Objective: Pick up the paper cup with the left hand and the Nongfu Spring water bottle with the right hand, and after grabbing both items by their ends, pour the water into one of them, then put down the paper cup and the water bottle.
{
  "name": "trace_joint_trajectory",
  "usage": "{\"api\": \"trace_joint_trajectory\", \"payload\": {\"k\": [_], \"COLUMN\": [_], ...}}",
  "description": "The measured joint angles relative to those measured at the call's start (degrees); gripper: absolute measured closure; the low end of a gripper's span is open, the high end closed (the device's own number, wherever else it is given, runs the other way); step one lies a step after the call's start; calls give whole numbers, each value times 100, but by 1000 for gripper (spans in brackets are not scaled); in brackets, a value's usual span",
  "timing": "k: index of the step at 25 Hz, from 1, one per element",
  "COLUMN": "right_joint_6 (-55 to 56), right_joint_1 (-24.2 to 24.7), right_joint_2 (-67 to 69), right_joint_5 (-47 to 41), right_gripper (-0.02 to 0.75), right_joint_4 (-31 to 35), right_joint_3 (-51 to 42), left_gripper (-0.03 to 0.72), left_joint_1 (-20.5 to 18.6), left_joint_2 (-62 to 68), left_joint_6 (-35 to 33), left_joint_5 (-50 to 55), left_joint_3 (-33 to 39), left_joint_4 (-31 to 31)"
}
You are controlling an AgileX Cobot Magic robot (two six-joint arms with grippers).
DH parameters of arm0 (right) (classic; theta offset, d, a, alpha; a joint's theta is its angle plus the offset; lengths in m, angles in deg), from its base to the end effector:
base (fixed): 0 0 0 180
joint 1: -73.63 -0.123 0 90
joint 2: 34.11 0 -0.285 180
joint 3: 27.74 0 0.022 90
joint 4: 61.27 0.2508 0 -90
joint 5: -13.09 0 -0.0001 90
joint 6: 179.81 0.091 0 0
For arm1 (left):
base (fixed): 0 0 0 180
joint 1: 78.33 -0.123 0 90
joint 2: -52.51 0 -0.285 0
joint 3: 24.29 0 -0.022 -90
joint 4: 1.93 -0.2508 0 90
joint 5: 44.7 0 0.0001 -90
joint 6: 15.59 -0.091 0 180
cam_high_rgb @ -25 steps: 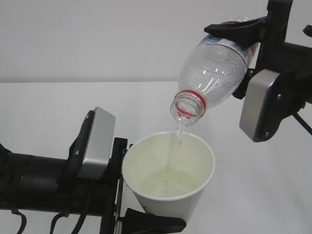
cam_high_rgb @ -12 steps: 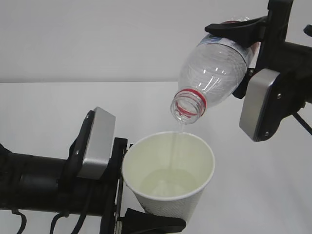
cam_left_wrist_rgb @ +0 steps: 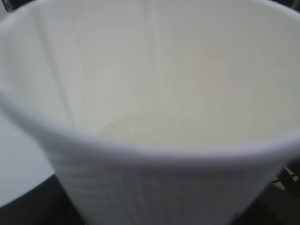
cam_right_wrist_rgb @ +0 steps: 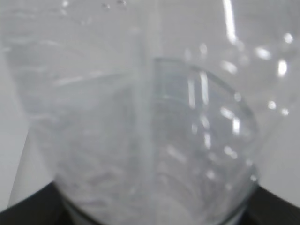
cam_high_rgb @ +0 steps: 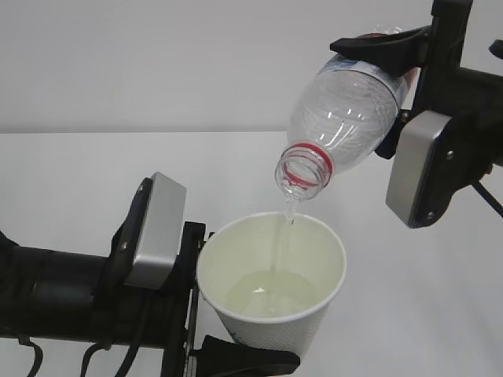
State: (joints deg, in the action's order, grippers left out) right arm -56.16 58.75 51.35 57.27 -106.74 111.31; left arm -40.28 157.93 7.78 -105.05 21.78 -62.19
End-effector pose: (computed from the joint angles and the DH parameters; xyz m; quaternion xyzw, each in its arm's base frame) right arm 0.2506 0.1133 0.2729 -0.6663 0.2687 -0.2757 0.6386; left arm 0.1710 -0.2209 0.1669 0.5577 0.5509 -0.4276 0.4502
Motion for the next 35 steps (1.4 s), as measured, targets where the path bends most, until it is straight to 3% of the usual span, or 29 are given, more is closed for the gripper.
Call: {"api": "trace_joint_trajectory", "payload": {"k": [35], "right_joint_6": [-60], "right_joint_1": [0], "right_joint_2": [0], "right_joint_5": [9], "right_gripper": [290], "right_joint_4": [0], "right_joint_3": [0], "left_gripper": [143], "left_joint_1": [0], "left_joint_2": [0], "left_joint_6": [0], "left_joint_5": [3], "left_joint_3": [0], "left_joint_4": [0]}}
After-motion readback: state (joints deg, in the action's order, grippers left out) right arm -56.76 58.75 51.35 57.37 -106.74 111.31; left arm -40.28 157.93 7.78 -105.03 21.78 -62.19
